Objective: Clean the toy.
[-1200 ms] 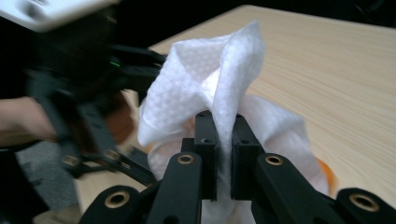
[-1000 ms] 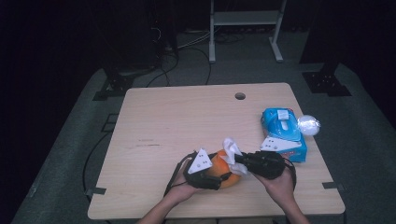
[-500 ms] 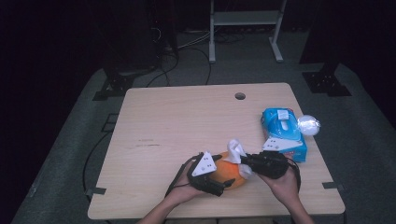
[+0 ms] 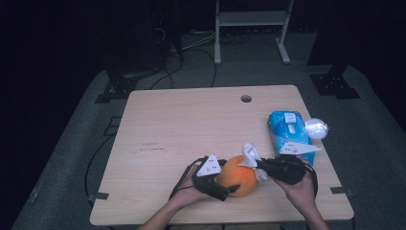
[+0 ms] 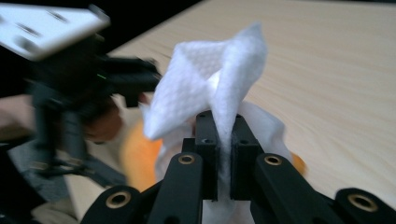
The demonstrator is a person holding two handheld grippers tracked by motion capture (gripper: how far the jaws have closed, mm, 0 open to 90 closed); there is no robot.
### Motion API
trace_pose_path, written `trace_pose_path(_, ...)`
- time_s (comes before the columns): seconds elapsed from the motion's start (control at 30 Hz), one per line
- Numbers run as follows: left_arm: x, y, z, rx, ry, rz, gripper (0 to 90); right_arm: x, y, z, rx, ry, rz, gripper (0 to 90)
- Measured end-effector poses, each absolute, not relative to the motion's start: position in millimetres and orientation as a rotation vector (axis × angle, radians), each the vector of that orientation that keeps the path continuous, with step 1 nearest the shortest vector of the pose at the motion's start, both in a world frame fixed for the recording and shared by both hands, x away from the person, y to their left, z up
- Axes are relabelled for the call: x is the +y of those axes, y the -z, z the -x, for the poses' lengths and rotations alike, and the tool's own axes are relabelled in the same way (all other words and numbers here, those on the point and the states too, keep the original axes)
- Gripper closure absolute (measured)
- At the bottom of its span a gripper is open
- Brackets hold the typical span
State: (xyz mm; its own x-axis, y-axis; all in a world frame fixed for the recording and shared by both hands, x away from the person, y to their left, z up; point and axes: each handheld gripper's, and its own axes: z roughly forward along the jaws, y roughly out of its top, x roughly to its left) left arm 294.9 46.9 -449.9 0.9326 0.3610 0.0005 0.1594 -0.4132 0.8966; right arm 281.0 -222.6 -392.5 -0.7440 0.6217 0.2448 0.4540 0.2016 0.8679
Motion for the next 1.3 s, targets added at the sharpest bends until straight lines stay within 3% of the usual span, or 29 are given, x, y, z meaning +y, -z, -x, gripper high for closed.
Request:
trace_pose_path(0.27,51,444,-290,0.364,-0.236,-1.948,34.5,-212,391,-280,2.293,-1.526,-0.999,84.8)
trace_pose_path(0.37,49,442,-290,0.361,-0.240,-1.946,37.5,-222,395,-285,2.269,-1.569,-1.070,84.7)
trace_pose_path(0.73,64,416,-289,0.341,-0.196,-1.965,41.5,-197,375,-267,2.280,-1.567,-0.918,84.2)
trace_pose_path(0.83,64,421,-289,0.344,-0.187,-1.979,39.4,-189,387,-271,2.335,-1.512,-0.934,84.2)
trace_pose_path(1.0,62,426,-295,0.352,-0.184,-1.986,17.3,-191,404,-279,2.378,-1.458,-0.981,84.3)
trace_pose_path(1.3,63,437,-301,0.372,-0.136,-1.964,7.1,-216,409,-285,2.367,-1.445,-1.057,83.6)
